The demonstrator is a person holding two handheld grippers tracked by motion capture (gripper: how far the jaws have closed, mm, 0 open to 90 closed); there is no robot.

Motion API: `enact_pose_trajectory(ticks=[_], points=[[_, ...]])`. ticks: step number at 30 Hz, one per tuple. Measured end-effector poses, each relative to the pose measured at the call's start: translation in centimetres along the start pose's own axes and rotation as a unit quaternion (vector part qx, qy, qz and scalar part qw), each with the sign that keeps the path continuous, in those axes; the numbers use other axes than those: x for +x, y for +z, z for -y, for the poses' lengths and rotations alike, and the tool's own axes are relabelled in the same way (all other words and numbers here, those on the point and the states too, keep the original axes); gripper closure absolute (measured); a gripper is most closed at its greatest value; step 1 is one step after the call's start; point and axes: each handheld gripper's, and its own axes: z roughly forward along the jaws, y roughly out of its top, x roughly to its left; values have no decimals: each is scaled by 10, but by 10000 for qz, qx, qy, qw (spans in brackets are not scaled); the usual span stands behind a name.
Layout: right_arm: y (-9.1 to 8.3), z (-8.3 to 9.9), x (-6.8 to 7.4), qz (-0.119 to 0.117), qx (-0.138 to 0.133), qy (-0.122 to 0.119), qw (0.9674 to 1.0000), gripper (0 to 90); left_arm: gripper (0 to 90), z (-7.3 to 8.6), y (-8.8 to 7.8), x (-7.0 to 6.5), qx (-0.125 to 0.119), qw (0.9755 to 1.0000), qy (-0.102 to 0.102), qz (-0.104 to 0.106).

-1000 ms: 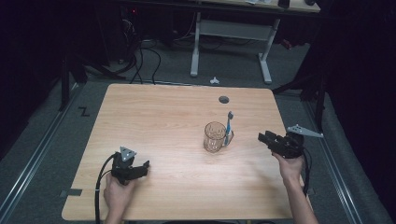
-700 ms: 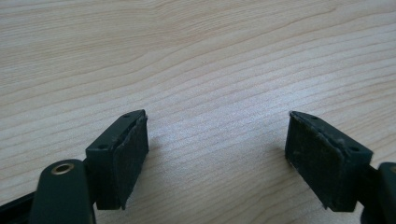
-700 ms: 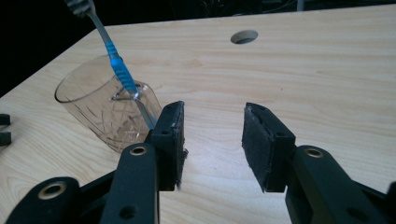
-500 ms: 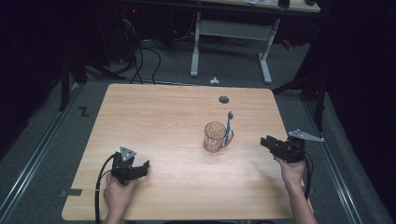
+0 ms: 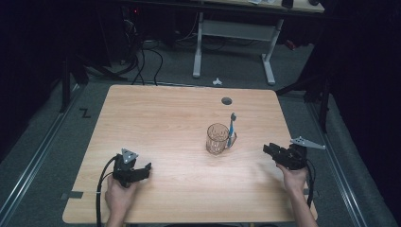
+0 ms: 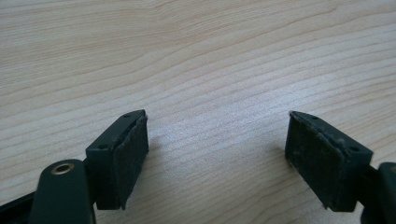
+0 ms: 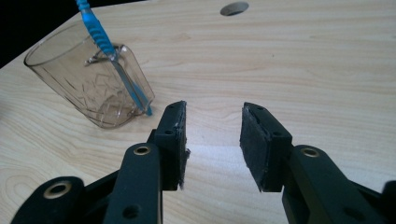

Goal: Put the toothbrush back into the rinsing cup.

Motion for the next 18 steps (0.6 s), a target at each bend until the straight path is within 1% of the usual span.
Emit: enact_pose_trajectory(ticks=[1,2,9,13,14,18], points=[[0,0,0,0,0,0,10000,612,220,0,0,0,0,10000,0,0],[2,2,0,11,72,-14,10000,613,220,0,0,0,1,10000,1,0],[5,7,2,-11,132,-8,9999,613,220,0,0,0,0,10000,1,-1],[7,9,2,1,167,-1,9999,613,220,0,0,0,0,10000,1,0],[9,10,2,40,201,-35,9998,613,220,0,0,0,0,10000,1,-1],[12,12,2,50,258,-51,9996,613,220,0,0,0,1,10000,2,-1]])
